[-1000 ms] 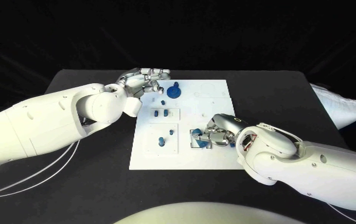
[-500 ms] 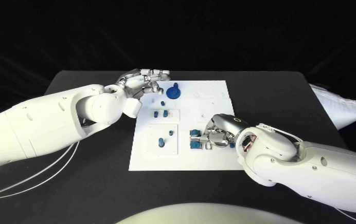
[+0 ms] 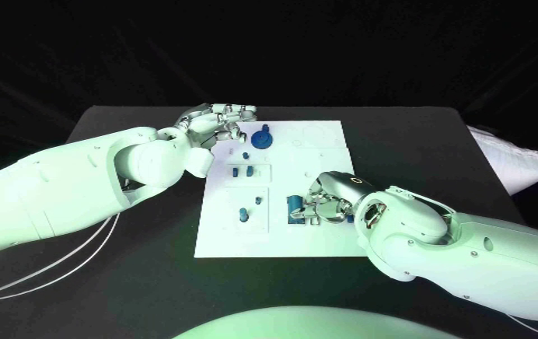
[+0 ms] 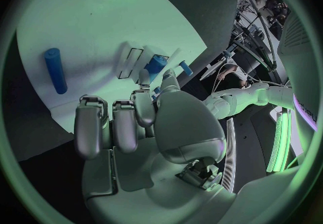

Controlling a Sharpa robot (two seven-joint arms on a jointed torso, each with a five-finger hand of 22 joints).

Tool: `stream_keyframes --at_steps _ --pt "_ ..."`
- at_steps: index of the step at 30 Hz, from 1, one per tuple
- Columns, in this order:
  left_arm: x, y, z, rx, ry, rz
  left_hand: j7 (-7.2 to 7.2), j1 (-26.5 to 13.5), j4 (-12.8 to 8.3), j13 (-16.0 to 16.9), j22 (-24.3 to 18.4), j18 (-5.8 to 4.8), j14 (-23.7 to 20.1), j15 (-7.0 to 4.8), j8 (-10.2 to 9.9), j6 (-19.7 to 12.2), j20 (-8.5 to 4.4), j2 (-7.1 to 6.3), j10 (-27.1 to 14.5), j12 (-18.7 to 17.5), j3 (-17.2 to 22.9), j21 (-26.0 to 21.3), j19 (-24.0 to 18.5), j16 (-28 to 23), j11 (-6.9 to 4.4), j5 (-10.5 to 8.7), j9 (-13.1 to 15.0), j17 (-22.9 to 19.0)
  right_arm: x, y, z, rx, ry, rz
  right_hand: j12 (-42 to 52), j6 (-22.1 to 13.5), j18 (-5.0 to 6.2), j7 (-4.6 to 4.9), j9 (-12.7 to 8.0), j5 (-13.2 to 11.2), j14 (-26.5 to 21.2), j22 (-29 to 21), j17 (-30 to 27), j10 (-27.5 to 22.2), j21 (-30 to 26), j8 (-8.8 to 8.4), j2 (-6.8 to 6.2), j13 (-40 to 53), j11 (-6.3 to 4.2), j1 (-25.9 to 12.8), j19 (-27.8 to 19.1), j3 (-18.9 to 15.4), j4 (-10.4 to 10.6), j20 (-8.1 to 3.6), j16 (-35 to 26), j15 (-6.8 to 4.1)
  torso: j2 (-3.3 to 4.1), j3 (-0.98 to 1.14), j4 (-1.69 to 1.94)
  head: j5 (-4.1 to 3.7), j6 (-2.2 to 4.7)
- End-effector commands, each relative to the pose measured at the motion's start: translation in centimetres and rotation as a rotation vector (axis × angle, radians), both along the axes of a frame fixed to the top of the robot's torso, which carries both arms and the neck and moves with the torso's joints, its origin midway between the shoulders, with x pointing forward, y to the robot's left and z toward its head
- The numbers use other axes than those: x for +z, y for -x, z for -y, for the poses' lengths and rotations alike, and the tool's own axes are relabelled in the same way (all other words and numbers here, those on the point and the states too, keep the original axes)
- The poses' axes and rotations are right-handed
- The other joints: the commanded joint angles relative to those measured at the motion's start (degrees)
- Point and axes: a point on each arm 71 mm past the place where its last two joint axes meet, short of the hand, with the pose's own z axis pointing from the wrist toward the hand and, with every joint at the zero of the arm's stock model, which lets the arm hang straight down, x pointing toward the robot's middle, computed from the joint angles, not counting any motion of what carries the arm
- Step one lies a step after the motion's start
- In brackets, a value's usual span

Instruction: Assemble the parts on the task board

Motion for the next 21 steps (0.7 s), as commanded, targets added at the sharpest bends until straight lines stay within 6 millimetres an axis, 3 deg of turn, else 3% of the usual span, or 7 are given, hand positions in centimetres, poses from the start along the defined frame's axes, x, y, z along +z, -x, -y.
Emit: stream_keyframes --at_steps 1,10,16,21 --pt "0.1 0.1 0.2 -0.019 0.010 0.007 0.28 0.0 0.0 -0.1 -0.1 0.66 -0.4 -0.17 0.3 -0.1 0.07 0.63 -0.4 0.3 -0.3 -0.3 -0.4 -0.1 -0.14 -0.24 -0.1 -0.1 0.0 0.0 0.0 0.010 0.025 0.012 0.4 -0.4 -0.87 -0.14 0.1 -0.3 3.8 0.2 2.5 0.5 -0.2 -0.27 1.11 0.1 -0.33 2.4 -0.3 0.2 -0.6 -0.05 -0.1 -0.25 0.02 -0.04 0.03 0.04 -0.13" --pt "0.1 0.1 0.2 -0.017 0.009 0.006 0.28 0.0 0.0 -0.1 -0.1 0.66 -0.4 -0.17 0.3 -0.1 0.07 0.63 -0.4 0.3 -0.3 -0.3 -0.4 -0.1 -0.14 -0.24 -0.1 -0.1 0.2 0.0 0.0 0.011 0.002 0.024 0.2 -0.4 -0.87 0.03 0.2 0.1 3.8 0.1 2.5 0.5 -0.2 -0.41 1.23 0.1 -0.20 1.3 -0.3 -0.1 0.1 -0.01 -0.1 -0.17 -0.03 0.04 -0.09 0.08 0.01" --pt "0.1 0.0 0.2 -0.015 0.008 0.006 0.28 0.0 0.0 -0.1 -0.1 0.66 -0.4 -0.17 0.3 -0.1 0.07 0.63 -0.4 0.3 -0.3 -0.3 -0.4 -0.1 -0.14 -0.24 -0.1 -0.1 0.9 0.2 0.3 0.013 -0.105 0.061 -0.8 -0.7 -0.80 0.17 0.2 1.1 3.7 -0.2 2.0 0.2 -0.4 -0.66 0.80 -0.3 -0.08 0.0 -0.5 -0.7 0.9 0.06 -0.5 -0.08 -0.05 0.05 -0.05 -0.03 0.31" --pt "0.1 0.0 0.1 -0.014 0.008 0.007 0.28 0.0 0.0 -0.1 -0.1 0.66 -0.4 -0.17 0.3 -0.1 0.07 0.63 -0.4 0.3 -0.3 -0.3 -0.4 -0.1 -0.14 -0.24 -0.1 -0.1 1.9 0.1 1.4 0.020 -0.249 0.066 -5.2 -3.8 -0.47 1.36 -0.3 2.0 3.4 -1.8 0.4 -1.7 -1.3 -2.67 0.73 -2.9 0.83 1.2 -1.5 -0.2 0.4 0.45 -1.5 0.54 -0.07 0.03 -0.04 -0.32 0.55"
